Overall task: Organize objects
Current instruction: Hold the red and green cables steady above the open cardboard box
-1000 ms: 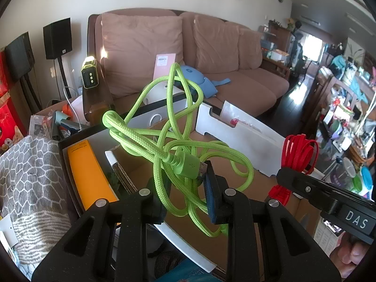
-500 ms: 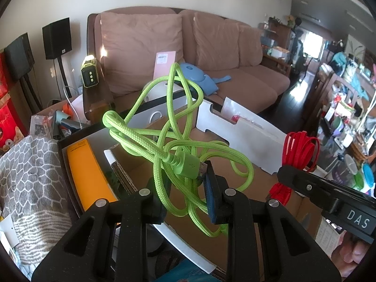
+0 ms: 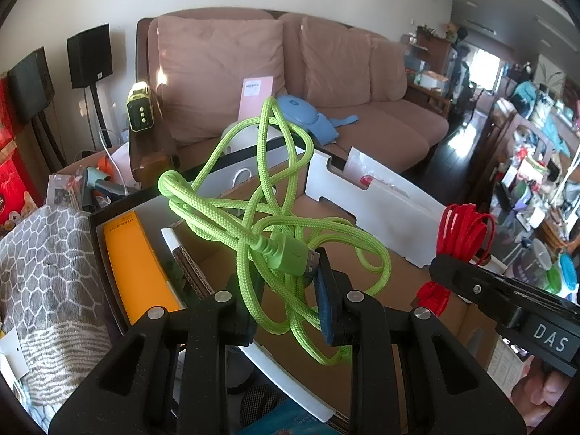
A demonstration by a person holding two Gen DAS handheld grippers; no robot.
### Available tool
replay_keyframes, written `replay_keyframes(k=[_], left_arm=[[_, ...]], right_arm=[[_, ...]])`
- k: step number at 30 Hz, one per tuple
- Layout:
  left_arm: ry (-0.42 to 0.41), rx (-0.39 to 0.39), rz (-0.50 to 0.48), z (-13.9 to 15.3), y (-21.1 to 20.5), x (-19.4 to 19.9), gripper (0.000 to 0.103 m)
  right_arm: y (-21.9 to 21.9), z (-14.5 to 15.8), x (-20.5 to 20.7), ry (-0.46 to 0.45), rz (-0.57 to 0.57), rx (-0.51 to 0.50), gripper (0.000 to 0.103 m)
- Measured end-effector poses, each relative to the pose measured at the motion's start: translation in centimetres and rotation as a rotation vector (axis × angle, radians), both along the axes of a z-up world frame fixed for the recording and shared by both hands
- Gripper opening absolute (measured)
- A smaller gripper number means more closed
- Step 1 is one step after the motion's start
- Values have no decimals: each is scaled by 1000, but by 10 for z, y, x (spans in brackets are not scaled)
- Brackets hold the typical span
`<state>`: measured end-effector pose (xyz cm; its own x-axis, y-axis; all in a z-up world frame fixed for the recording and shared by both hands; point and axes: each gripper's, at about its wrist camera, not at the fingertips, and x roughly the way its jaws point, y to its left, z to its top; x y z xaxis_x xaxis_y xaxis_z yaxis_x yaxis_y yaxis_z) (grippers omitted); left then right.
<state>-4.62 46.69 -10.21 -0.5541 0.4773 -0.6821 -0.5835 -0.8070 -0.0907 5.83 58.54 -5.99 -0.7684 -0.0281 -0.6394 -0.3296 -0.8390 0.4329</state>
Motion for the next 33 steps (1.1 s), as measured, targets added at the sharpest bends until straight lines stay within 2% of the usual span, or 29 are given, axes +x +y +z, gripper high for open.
replay_keyframes(k=[33], left_arm=[[10,4,6,2,-5,-4,24]], right_arm=[[-1,0,1,-23,-16,47,22]])
